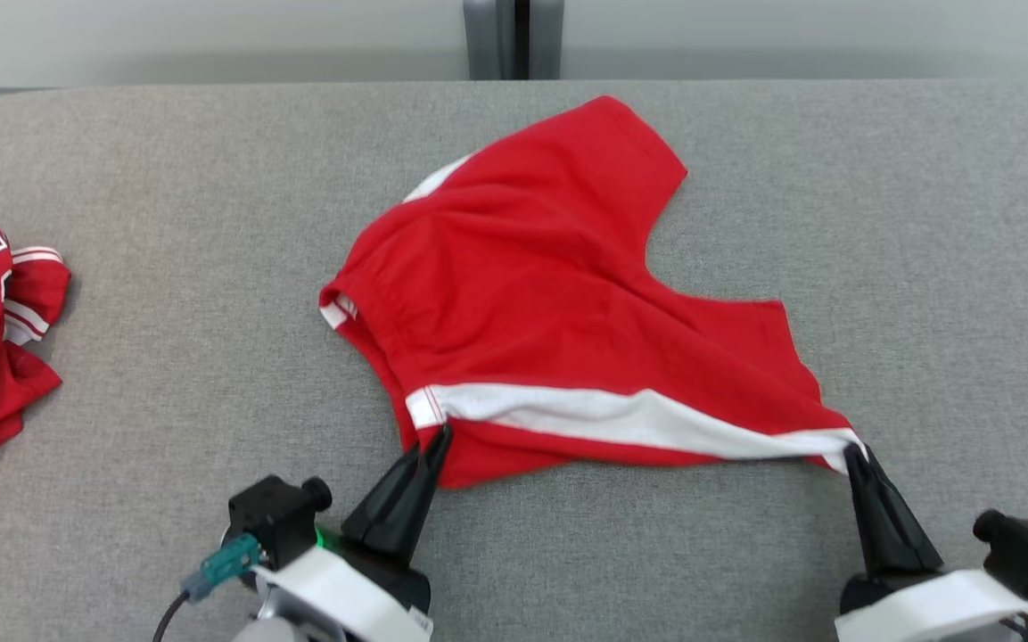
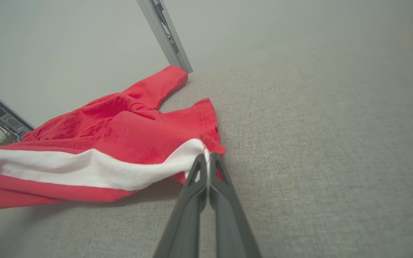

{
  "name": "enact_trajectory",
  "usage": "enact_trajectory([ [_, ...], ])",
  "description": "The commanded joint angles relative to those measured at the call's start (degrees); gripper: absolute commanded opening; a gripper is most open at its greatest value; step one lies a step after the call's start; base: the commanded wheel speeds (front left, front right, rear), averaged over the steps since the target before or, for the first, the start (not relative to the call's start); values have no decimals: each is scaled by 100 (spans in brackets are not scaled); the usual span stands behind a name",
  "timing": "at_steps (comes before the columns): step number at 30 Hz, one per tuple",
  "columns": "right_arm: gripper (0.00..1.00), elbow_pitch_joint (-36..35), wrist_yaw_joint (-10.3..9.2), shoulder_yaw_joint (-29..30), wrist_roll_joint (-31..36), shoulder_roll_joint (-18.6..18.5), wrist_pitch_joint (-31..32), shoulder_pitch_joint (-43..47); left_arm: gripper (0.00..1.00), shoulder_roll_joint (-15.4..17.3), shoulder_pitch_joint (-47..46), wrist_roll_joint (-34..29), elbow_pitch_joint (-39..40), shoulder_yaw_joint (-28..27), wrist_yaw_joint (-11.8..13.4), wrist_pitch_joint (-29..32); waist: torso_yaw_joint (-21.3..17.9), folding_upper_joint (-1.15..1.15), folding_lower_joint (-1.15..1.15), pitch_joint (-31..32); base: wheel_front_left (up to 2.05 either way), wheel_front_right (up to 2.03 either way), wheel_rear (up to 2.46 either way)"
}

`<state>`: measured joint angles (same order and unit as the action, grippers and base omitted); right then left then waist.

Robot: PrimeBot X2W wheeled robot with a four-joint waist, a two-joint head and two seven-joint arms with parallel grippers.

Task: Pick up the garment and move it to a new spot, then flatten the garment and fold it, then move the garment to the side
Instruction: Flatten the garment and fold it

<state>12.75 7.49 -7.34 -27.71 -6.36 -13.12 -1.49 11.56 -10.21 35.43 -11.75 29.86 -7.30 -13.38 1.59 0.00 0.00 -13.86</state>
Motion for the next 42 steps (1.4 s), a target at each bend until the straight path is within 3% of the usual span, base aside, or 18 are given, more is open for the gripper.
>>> enact_trajectory([
  [1, 0, -142, 2, 93, 17, -25, 82, 170, 0, 75, 135, 40, 124, 8, 26, 41, -36, 0, 0, 92, 0, 0, 0],
  [13, 0, -1781, 2, 848, 186, 237, 1020, 1496, 0, 651, 1454, 716, 1570, -32, 546, 1203, -56, 0, 0, 292, 0, 0, 0],
  [18, 0, -2146, 2, 1096, 405, 282, 1180, 1190, 0, 653, 1473, 966, 2101, -299, 777, 1295, 38, 0, 0, 262, 0, 0, 0],
  [23, 0, -2157, 1, 1120, 668, 248, 1158, 499, 0, 427, 1251, 1194, 2294, -676, 1056, 1137, 95, 0, 0, 118, 0, 0, 0],
  [27, 0, -1746, 2, 852, 914, 93, 1088, -450, 0, 199, 867, 1370, 2225, -841, 1051, 1035, 231, 0, 0, -42, 0, 0, 0],
  [42, 0, 979, 2, -341, 703, -882, 888, -3933, 0, -531, -1027, 1651, 829, -637, 361, 887, 1102, 0, 0, -1113, 0, 0, 0],
])
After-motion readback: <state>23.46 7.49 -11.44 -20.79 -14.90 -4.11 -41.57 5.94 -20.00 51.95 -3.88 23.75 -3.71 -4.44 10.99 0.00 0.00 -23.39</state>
